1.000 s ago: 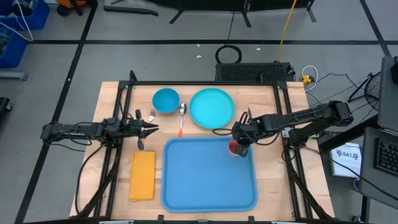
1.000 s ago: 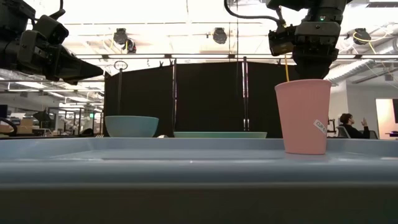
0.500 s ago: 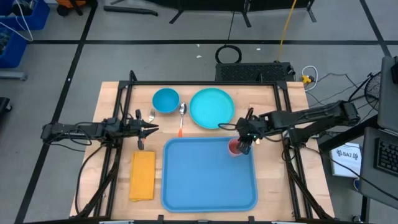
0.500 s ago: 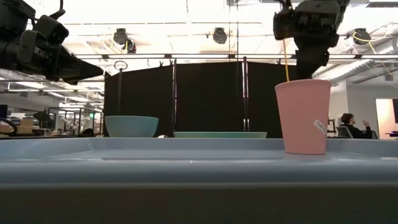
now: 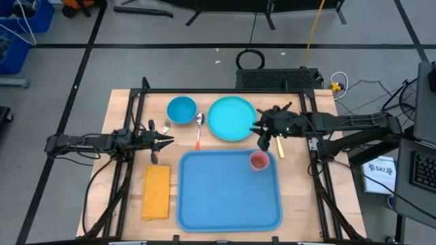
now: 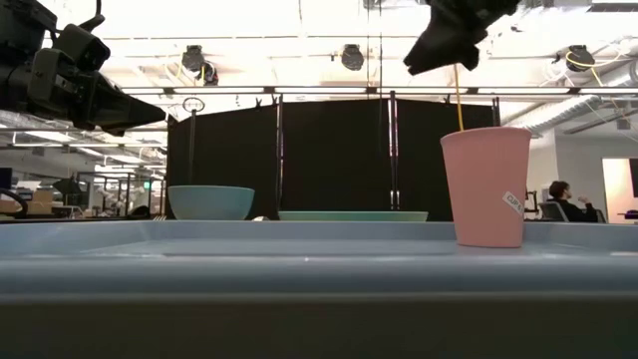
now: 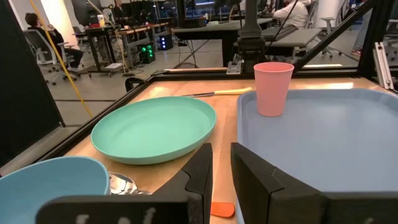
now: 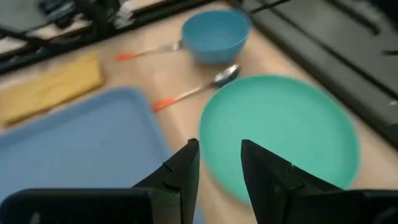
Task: Set up tray
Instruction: Put the blue plate on the blue tray to the bottom left of the pink cup
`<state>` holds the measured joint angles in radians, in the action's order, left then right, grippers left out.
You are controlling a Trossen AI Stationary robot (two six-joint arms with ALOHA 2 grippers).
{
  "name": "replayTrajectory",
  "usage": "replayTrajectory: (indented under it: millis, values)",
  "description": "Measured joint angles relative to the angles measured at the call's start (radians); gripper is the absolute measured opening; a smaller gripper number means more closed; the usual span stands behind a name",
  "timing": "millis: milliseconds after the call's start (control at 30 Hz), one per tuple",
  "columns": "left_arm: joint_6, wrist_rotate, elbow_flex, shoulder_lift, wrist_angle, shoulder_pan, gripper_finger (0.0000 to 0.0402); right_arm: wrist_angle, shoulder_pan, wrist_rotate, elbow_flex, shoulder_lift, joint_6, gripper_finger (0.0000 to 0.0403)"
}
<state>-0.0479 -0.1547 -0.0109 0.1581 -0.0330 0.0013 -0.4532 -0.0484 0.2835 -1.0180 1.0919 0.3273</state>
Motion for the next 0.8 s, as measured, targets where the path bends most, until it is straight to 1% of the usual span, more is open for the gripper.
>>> replayTrajectory:
  millis: [67, 167, 233, 367, 467, 567, 633, 800]
  values:
    - [0.000, 0.000, 0.000, 0.000, 0.000, 0.000, 0.0063, 0.016, -0.057, -0.005, 0.000, 0.014, -0.021, 0.0112]
    - [0.000, 0.000, 0.000, 0.000, 0.000, 0.000, 0.0063, 0.004, -0.170, -0.052, 0.000, 0.036, -0.037, 0.0110]
    - [0.000, 0.000, 0.000, 0.000, 0.000, 0.000, 0.0063, 0.009, -0.256, -0.105, 0.000, 0.057, -0.037, 0.0110]
    - [0.004, 0.000, 0.000, 0.000, 0.000, 0.000, 0.0063, 0.000, -0.408, -0.252, 0.000, 0.105, -0.058, 0.0109]
    - [0.004, 0.000, 0.000, 0.000, 0.000, 0.000, 0.0063, 0.000, -0.493, -0.315, 0.000, 0.146, -0.075, 0.0109]
    - [0.004, 0.000, 0.000, 0.000, 0.000, 0.000, 0.0063, 0.007, -0.550, -0.367, 0.000, 0.198, -0.078, 0.0109]
    - [0.004, 0.000, 0.000, 0.000, 0.000, 0.000, 0.0063, 0.016, -0.567, -0.392, 0.000, 0.236, -0.083, 0.0109]
    - [0.004, 0.000, 0.000, 0.000, 0.000, 0.000, 0.0063, 0.019, -0.571, -0.389, -0.012, 0.342, -0.118, 0.0108]
